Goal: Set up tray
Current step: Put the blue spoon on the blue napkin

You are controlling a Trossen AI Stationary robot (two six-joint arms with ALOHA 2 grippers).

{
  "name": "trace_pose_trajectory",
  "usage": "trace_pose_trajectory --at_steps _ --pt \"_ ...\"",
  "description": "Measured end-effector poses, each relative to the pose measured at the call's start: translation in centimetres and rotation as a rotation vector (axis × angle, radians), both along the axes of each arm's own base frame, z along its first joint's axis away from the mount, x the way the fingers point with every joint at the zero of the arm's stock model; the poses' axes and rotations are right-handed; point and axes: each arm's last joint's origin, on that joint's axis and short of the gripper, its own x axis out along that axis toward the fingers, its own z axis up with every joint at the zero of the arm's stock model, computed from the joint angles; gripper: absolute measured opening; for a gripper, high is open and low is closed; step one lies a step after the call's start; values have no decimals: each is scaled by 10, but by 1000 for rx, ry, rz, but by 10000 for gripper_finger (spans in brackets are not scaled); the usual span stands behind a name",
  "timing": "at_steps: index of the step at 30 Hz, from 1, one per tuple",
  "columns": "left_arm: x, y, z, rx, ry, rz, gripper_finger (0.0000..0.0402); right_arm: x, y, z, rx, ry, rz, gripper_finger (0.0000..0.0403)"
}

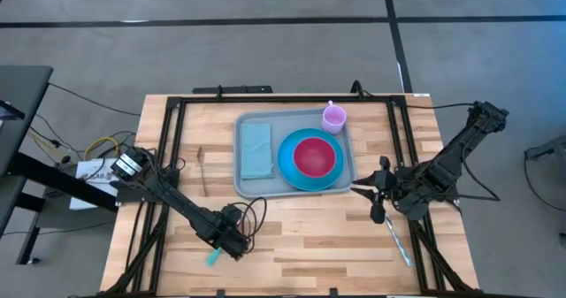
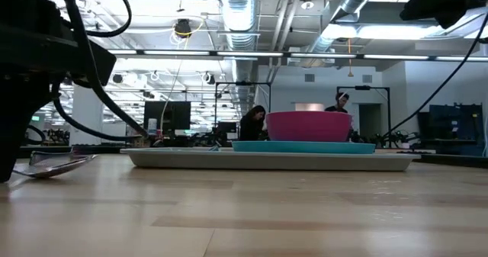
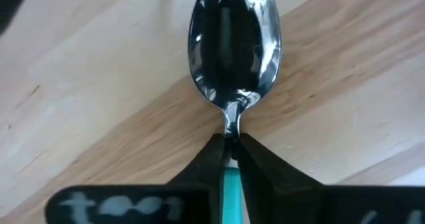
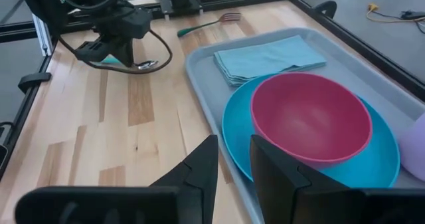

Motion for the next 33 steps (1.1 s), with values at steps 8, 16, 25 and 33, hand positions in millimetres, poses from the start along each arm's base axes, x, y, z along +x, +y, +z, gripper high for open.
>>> trace_pose_trajectory --at_steps 8,16,25,33 --pt "18 -6 31 63 -88 23 17 0 0 0 0 0 0 82" --pt "49 28 78 334 -183 40 13 0 0 0 1 -1 -1 82" --pt "82 151 80 364 -38 150 14 0 0 0 2 -2 -1 82" --pt "86 250 80 320 -74 338 15 0 0 0 -36 6 19 82"
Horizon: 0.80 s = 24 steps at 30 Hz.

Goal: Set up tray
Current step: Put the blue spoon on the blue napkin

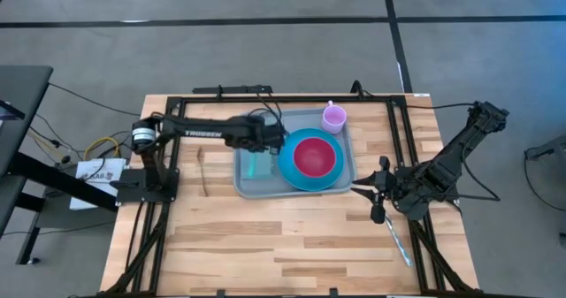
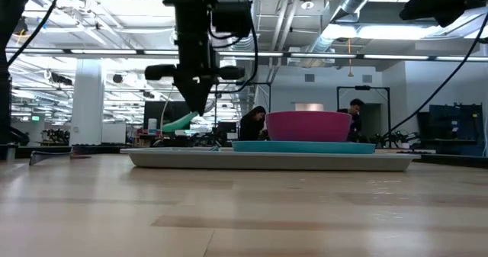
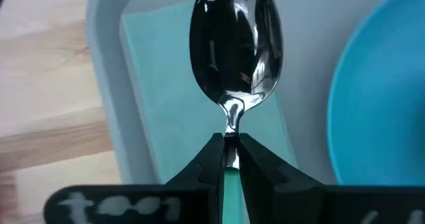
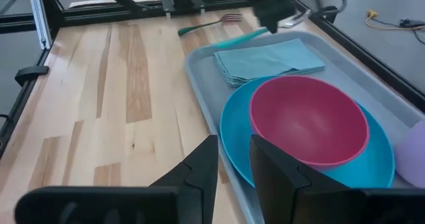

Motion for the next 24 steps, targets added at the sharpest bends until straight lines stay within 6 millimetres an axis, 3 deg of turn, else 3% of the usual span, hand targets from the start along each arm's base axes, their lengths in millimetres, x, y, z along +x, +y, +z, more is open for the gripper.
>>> trace_pose_trajectory --at_steps 5,14,24 --pt "-6 20 -3 -52 -2 55 15 0 0 0 -9 1 4 82" --pt "-20 17 -35 -71 42 95 15 0 0 0 -21 1 11 82" --pt "-24 27 -39 -39 48 112 16 1 1 2 -12 -14 15 82"
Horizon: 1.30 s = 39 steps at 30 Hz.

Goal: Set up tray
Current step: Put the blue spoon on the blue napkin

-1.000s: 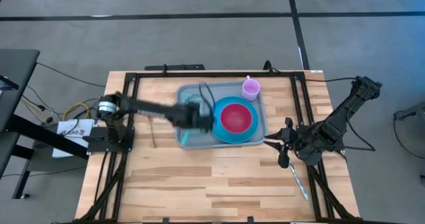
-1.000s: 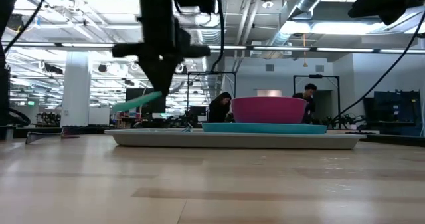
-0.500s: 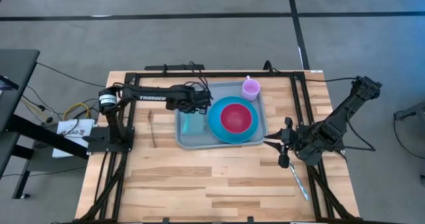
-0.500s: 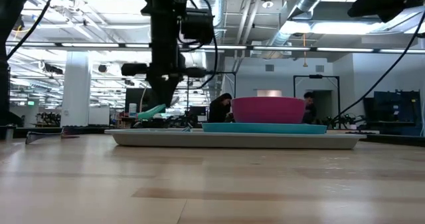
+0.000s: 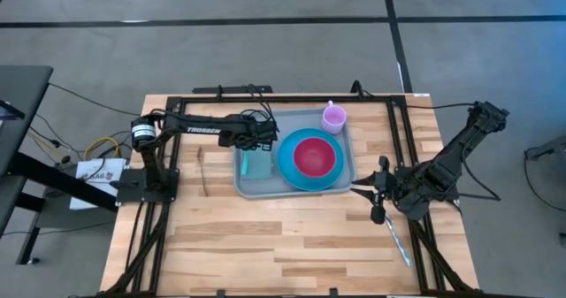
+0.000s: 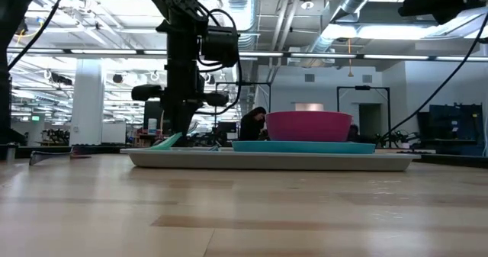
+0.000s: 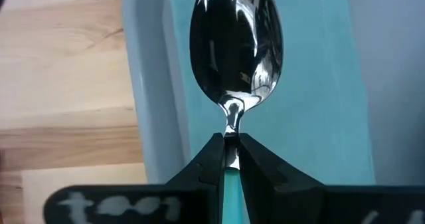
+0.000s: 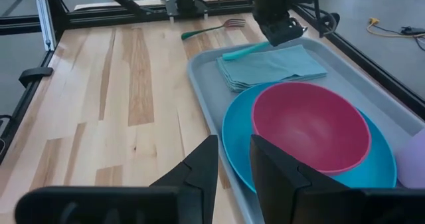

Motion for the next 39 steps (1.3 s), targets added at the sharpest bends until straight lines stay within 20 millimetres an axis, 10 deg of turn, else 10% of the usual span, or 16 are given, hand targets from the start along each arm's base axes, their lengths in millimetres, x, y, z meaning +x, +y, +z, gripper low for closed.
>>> trace_pose_trajectory --at_steps 26,39 --pt "5 10 1 48 -36 -67 17 0 0 0 -1 1 1 82" --pt "2 14 1 46 -35 -16 100 0 0 0 -1 1 1 82"
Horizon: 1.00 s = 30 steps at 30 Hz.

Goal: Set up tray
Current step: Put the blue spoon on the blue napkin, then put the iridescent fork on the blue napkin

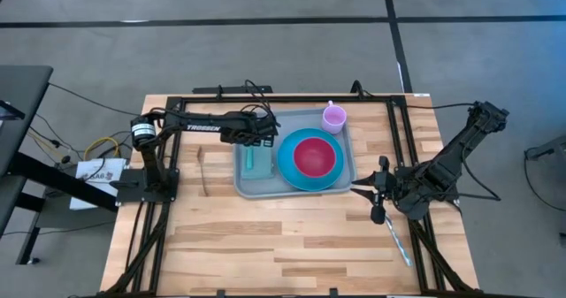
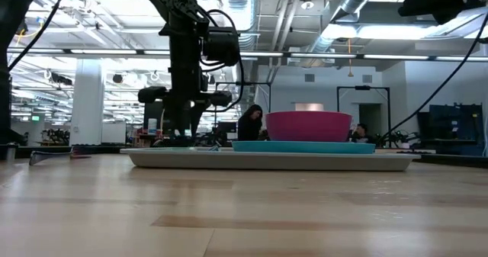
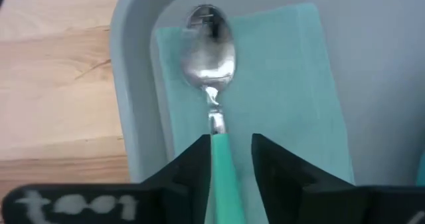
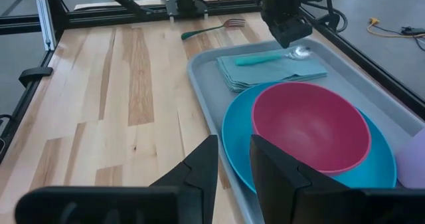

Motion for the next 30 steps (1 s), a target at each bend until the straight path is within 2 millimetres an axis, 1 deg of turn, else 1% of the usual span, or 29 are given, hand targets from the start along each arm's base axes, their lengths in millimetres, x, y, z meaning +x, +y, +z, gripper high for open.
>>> trace_pose_trajectory --at_steps 3,6,10,12,14,16,19,21,23,25,27,30 --pt "0 0 0 2 -5 -1 109 0 0 0 0 0 0 82" --pt "1 2 4 -17 19 -68 111 0 0 0 0 0 1 82" --pt "1 5 25 -108 78 -171 111 0 0 0 0 0 0 82" --pt "-1 4 39 -136 129 -199 111 0 0 0 -1 0 0 82" --pt "-3 -1 54 -157 197 -216 111 0 0 0 -1 0 1 82" --pt "-8 -12 70 -190 284 -231 111 0 0 0 -1 0 1 82" --pt "-14 -34 89 -203 413 -267 112 0 0 0 -5 2 3 82" --pt "-13 -50 96 -137 413 -318 112 0 0 0 -13 4 9 82" --pt "-18 -66 106 -108 379 -369 112 0 0 0 -13 4 10 82" --pt "-25 -79 115 -23 381 -379 112 0 0 0 -12 4 10 82" --pt "-32 -88 111 59 386 -357 112 0 0 0 -5 2 7 82" --pt "-53 -99 104 78 388 -296 112 0 1 0 9 2 10 82"
